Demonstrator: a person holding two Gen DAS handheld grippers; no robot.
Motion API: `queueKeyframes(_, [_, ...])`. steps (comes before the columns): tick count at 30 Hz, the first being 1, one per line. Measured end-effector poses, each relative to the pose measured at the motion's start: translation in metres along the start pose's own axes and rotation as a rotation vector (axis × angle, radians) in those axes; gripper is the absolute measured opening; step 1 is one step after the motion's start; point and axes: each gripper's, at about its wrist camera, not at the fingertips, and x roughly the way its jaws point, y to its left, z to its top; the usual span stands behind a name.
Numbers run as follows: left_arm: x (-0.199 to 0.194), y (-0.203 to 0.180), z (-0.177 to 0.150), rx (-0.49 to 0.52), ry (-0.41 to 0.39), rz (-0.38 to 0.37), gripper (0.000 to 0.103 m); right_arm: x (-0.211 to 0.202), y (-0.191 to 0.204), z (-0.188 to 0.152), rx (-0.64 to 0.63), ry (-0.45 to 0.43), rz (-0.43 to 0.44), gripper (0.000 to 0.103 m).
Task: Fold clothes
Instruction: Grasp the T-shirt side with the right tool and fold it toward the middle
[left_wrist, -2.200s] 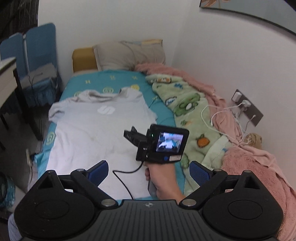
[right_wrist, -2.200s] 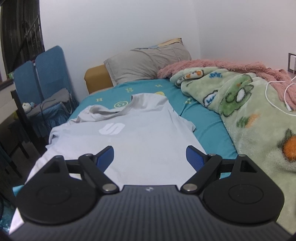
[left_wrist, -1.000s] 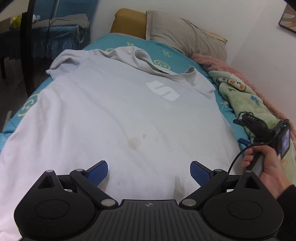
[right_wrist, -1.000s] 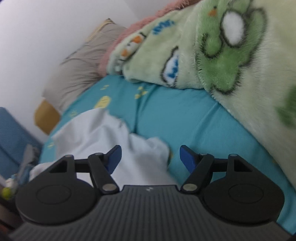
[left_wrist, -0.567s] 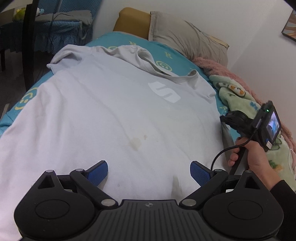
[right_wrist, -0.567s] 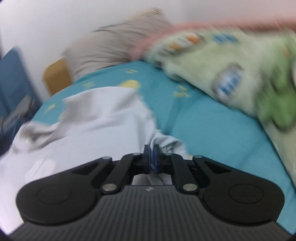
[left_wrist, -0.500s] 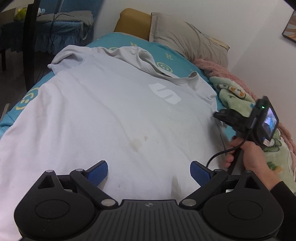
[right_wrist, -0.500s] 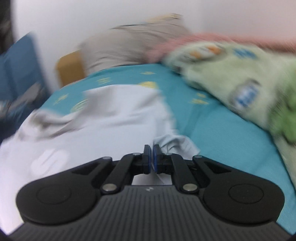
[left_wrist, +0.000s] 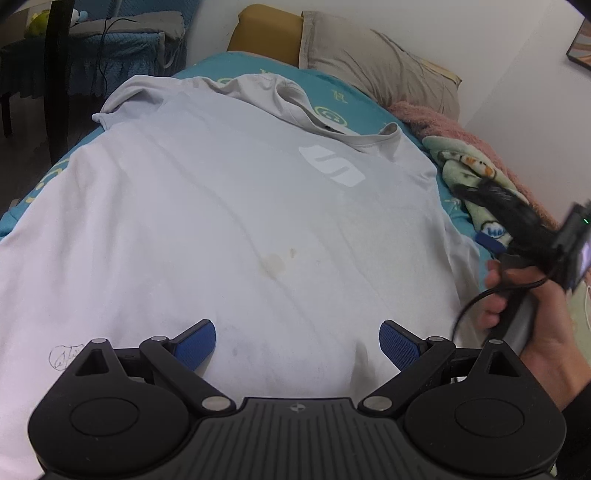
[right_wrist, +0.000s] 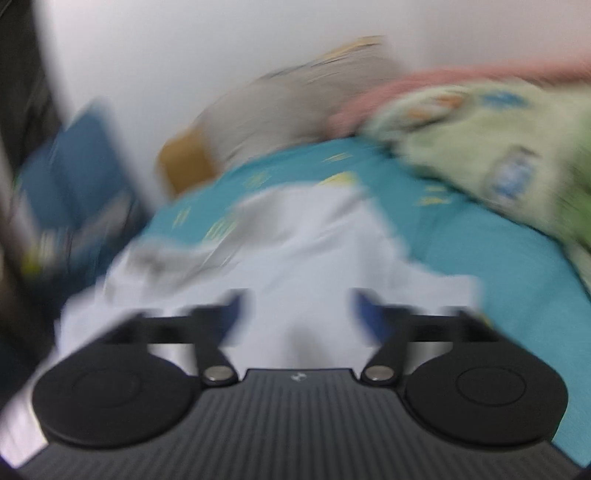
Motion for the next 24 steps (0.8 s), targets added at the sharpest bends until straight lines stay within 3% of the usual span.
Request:
queueKeyframes(4, [0.004, -0.002, -0.003, 0.009, 0.002, 0.006, 0.097, 0.014, -0.066, 0.010, 0.275, 0.026, -0.106, 0.089])
queueKeyframes(7, [0.008, -0.004, -0.003, 0.008, 0.005, 0.010, 0.097, 0.029, -0.081, 0.007, 0.308, 0.034, -0.099, 0.090])
queueKeyframes(9, [0.009, -0.004, -0.002, 0.008, 0.004, 0.007, 0.097, 0.042, -0.081, 0.006, 0.296, 0.057, -0.079, 0.071])
queueKeyframes(10, [0.009, -0.005, -0.002, 0.007, 0.003, 0.006, 0.097, 0.051, -0.074, 0.007, 0.265, 0.092, -0.060, 0.054])
queueKeyframes(11, [0.009, -0.005, -0.001, 0.007, 0.002, 0.004, 0.097, 0.058, -0.063, 0.006, 0.214, 0.125, -0.054, 0.032])
queueKeyframes(13, [0.009, -0.005, 0.000, 0.008, -0.002, 0.002, 0.097, 0.065, -0.028, 0.002, 0.031, 0.131, -0.074, 0.012])
queueKeyframes(20, [0.001, -0.005, 0.003, 0.033, -0.044, 0.023, 0.097, 0.050, 0.109, -0.050, -0.679, 0.003, -0.010, 0.009])
queueKeyframes(22, [-0.003, -0.005, 0.006, 0.042, -0.067, 0.030, 0.097, 0.048, 0.133, -0.069, -0.798, 0.060, 0.065, 0.009])
queueKeyframes(24, [-0.006, -0.003, 0.008, 0.053, -0.090, 0.046, 0.097, 0.043, 0.139, -0.076, -0.820, 0.098, 0.086, 0.012])
